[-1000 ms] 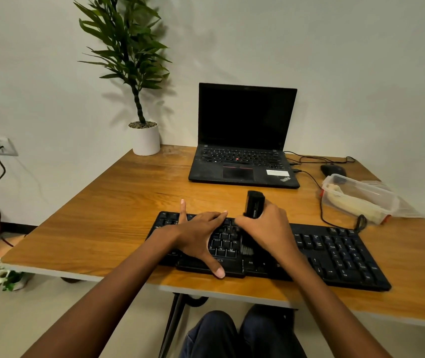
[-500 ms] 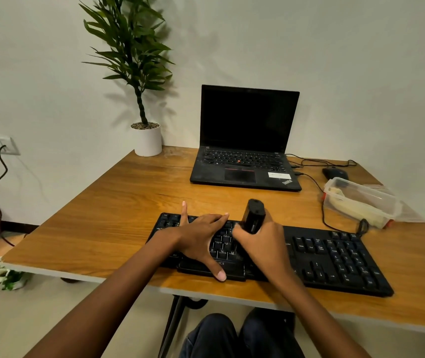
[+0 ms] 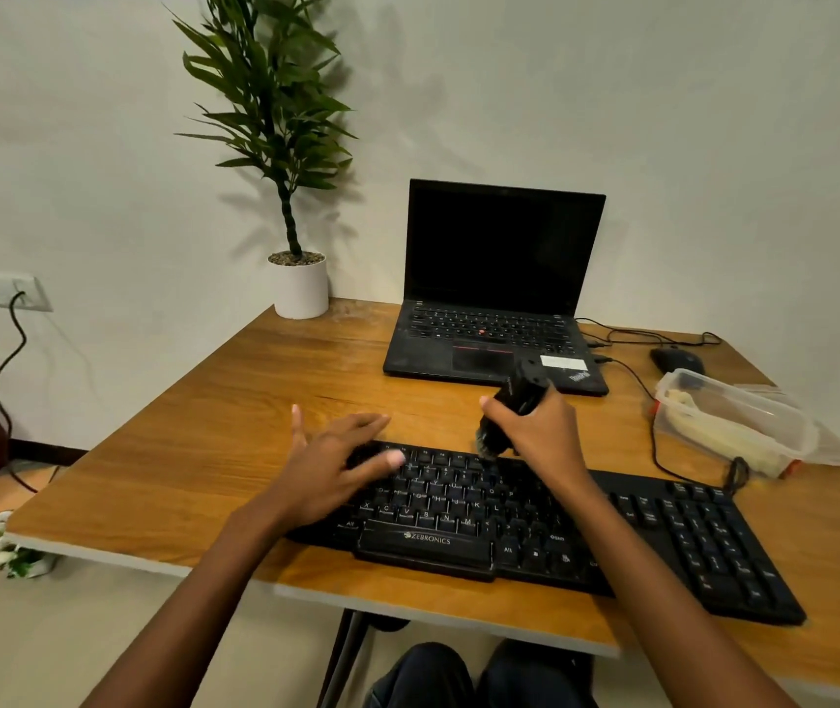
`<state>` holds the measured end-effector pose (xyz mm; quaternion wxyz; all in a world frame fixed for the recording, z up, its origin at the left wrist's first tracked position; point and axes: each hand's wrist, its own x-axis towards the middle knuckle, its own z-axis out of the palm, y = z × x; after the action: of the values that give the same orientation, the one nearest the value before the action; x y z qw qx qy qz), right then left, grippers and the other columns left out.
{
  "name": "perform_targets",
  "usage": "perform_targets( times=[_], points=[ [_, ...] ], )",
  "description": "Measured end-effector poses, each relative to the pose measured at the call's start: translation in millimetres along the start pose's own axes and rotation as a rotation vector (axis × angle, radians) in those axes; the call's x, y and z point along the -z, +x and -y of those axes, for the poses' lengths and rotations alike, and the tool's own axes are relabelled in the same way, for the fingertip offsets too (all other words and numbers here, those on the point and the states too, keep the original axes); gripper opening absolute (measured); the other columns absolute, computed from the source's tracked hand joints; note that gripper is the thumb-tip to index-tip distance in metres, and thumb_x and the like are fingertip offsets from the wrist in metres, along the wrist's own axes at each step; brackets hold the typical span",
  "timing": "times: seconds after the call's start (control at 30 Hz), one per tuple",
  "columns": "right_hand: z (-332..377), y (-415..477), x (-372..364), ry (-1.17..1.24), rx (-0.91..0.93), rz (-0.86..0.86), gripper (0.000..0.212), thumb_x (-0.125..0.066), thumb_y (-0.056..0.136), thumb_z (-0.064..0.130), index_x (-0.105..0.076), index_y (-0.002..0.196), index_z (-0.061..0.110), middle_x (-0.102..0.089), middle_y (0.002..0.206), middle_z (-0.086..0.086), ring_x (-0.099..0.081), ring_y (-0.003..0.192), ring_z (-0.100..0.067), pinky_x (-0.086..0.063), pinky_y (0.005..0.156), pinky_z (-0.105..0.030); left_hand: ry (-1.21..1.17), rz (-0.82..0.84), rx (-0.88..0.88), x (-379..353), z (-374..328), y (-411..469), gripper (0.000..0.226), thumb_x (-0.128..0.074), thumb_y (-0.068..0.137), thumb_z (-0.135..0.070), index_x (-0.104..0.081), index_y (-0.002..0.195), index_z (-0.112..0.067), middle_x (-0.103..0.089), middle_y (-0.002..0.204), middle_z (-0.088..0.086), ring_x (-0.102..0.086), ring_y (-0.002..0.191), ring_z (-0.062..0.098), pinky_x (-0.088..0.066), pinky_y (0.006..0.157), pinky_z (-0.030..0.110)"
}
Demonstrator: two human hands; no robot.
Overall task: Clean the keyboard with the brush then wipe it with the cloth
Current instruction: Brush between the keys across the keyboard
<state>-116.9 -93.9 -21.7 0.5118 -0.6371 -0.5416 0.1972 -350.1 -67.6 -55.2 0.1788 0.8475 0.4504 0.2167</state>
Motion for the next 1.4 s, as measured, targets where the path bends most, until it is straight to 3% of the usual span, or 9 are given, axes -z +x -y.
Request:
perform_targets(
  times=[0.1, 0.17, 0.27, 0.47, 0.63, 0.8, 0.97, 1.1, 1.4],
  points=[
    [-4, -2, -13, -0.09, 0.057, 0.002, 0.026, -0.07, 0.079, 0.025, -0.051, 0.092, 0.013, -0.056, 0.077, 0.005, -0.056, 0.068, -0.005, -0.045, 0.055, -0.011, -0.398, -0.178, 0.162, 2, 23, -1, 0.048, -0.031, 0.098, -0.044, -0.049, 0.133, -0.018, -0.046, 0.141, 0.0, -0.04, 0.13, 0.013, -0.019, 0.109, 0.031],
    [-9, -5, -15, -0.123, 0.037, 0.068, 0.024, -0.07, 0.077, 0.021, -0.052, 0.089, 0.012, -0.058, 0.077, 0.0, -0.059, 0.072, -0.017, -0.05, 0.061, -0.025, -0.448, -0.135, 0.207, -4, 38, 0, 0.035, -0.032, 0.102, -0.03, -0.05, 0.131, -0.02, -0.049, 0.138, 0.005, -0.043, 0.125, 0.014, -0.029, 0.108, 0.036],
    [-5, 0, -3, -0.133, -0.023, 0.171, 0.023, -0.07, 0.074, 0.016, -0.055, 0.089, 0.008, -0.059, 0.078, -0.001, -0.059, 0.073, -0.018, -0.051, 0.065, -0.03, -0.399, -0.13, 0.211, -14, 50, 1, 0.038, -0.032, 0.099, -0.039, -0.055, 0.127, -0.026, -0.055, 0.134, 0.002, -0.047, 0.124, 0.017, -0.029, 0.111, 0.052],
    [0, -4, -3, -0.122, 0.061, 0.16, 0.025, -0.071, 0.077, 0.019, -0.052, 0.093, 0.014, -0.055, 0.078, 0.008, -0.055, 0.071, -0.008, -0.045, 0.061, -0.016, -0.429, -0.181, 0.212, -16, 54, 0, 0.039, -0.034, 0.099, -0.038, -0.059, 0.125, -0.024, -0.058, 0.131, 0.0, -0.049, 0.122, 0.017, -0.031, 0.109, 0.052],
    [1, -8, 9, -0.252, 0.048, 0.26, 0.027, -0.072, 0.072, 0.018, -0.056, 0.09, 0.006, -0.062, 0.085, -0.009, -0.06, 0.078, -0.023, -0.052, 0.073, -0.039, -0.408, -0.195, 0.229, -17, 54, 1, 0.034, -0.036, 0.102, -0.032, -0.06, 0.124, -0.025, -0.058, 0.132, 0.0, -0.049, 0.123, 0.017, -0.03, 0.11, 0.051],
    [5, -2, 16, -0.06, 0.044, 0.342, 0.023, -0.072, 0.077, 0.014, -0.052, 0.083, 0.023, -0.059, 0.082, 0.005, -0.059, 0.075, -0.008, -0.048, 0.06, -0.016, -0.38, -0.198, 0.21, -16, 53, 1, 0.044, -0.035, 0.093, -0.047, -0.062, 0.122, -0.027, -0.059, 0.13, -0.002, -0.05, 0.121, 0.016, -0.031, 0.109, 0.05],
    [-6, 3, 24, -0.12, 0.009, 0.416, 0.031, -0.074, 0.075, 0.015, -0.055, 0.1, 0.014, -0.06, 0.089, 0.002, -0.06, 0.078, -0.009, -0.053, 0.068, -0.023, -0.37, -0.199, 0.196, -17, 55, 1, 0.047, -0.033, 0.09, -0.048, -0.062, 0.121, -0.029, -0.059, 0.13, -0.003, -0.05, 0.122, 0.015, -0.031, 0.11, 0.049],
    [3, 8, 21, -0.001, -0.025, 0.552, 0.032, -0.075, 0.073, 0.01, -0.052, 0.092, 0.023, -0.06, 0.09, 0.005, -0.06, 0.084, -0.011, -0.052, 0.07, -0.022, -0.368, -0.204, 0.189, -18, 56, 2, 0.046, -0.034, 0.09, -0.047, -0.063, 0.12, -0.028, -0.06, 0.128, -0.002, -0.051, 0.121, 0.015, -0.032, 0.109, 0.048],
    [18, 26, 26, -0.192, 0.002, 0.782, 0.03, -0.077, 0.071, 0.006, -0.053, 0.084, 0.018, -0.059, 0.082, 0.002, -0.059, 0.081, -0.016, -0.046, 0.065, -0.014, -0.355, -0.214, 0.201, -22, 64, 4, 0.045, -0.032, 0.088, -0.052, -0.063, 0.117, -0.037, -0.06, 0.128, -0.009, -0.05, 0.123, 0.012, -0.027, 0.111, 0.053]
  ],
)
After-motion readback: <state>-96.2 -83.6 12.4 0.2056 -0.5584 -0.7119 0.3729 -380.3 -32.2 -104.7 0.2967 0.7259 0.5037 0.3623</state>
